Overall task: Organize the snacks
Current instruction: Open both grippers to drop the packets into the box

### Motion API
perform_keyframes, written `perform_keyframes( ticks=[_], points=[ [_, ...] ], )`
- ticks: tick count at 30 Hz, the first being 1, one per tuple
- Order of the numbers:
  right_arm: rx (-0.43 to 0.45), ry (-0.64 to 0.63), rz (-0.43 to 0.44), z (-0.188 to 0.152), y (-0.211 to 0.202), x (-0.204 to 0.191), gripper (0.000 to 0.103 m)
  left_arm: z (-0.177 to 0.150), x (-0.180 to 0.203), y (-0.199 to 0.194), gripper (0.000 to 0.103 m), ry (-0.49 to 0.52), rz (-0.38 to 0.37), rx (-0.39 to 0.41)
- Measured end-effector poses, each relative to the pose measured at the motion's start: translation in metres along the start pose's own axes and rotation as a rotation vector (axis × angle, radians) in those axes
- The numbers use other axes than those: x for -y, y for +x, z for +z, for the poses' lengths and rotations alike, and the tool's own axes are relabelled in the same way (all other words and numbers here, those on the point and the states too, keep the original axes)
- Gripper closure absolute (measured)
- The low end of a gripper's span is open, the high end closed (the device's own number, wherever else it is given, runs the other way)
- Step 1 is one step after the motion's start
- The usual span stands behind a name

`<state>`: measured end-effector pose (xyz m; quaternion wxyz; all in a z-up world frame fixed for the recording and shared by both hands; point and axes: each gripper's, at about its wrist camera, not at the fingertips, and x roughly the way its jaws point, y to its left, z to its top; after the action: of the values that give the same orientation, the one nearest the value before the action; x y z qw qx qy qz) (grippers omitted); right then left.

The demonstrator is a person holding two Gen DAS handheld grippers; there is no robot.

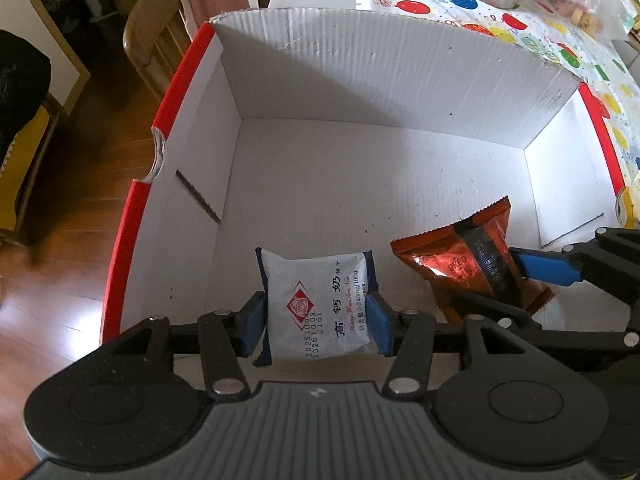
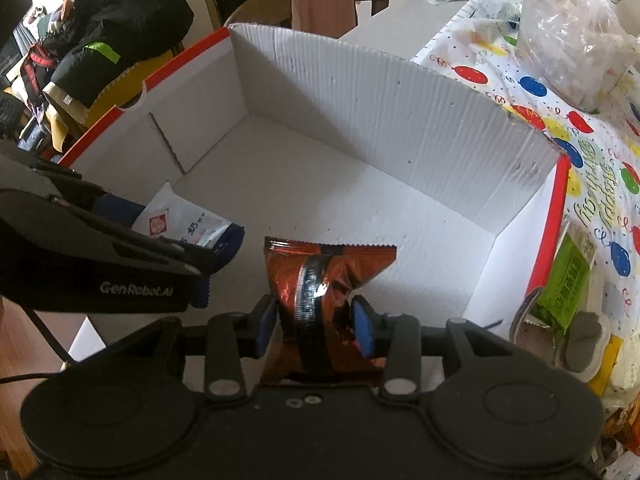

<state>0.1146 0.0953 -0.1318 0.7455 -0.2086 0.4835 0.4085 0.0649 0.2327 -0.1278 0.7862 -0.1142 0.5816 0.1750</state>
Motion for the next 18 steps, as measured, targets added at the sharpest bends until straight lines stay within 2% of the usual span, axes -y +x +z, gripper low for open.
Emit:
perform_keyframes(
  ticks=[6,11,18],
  points=[
    [0.033,0.014,-0.002,-0.001,-0.010,0.004,0.058,-0.003,-0.006,-0.014,0.046,-0.018,-0.024,0.042],
    [0.085,0.040,0.012,-0.001,-0.030,0.009,0.055,-0.005,-0.008,-0.039,0.042,-0.029,-0.056,0.111],
    [0.163,0.080,0.037,-0.002,-0.064,0.016,0.050,-0.012,-0.005,-0.070,0.042,-0.029,-0.094,0.199]
  ],
)
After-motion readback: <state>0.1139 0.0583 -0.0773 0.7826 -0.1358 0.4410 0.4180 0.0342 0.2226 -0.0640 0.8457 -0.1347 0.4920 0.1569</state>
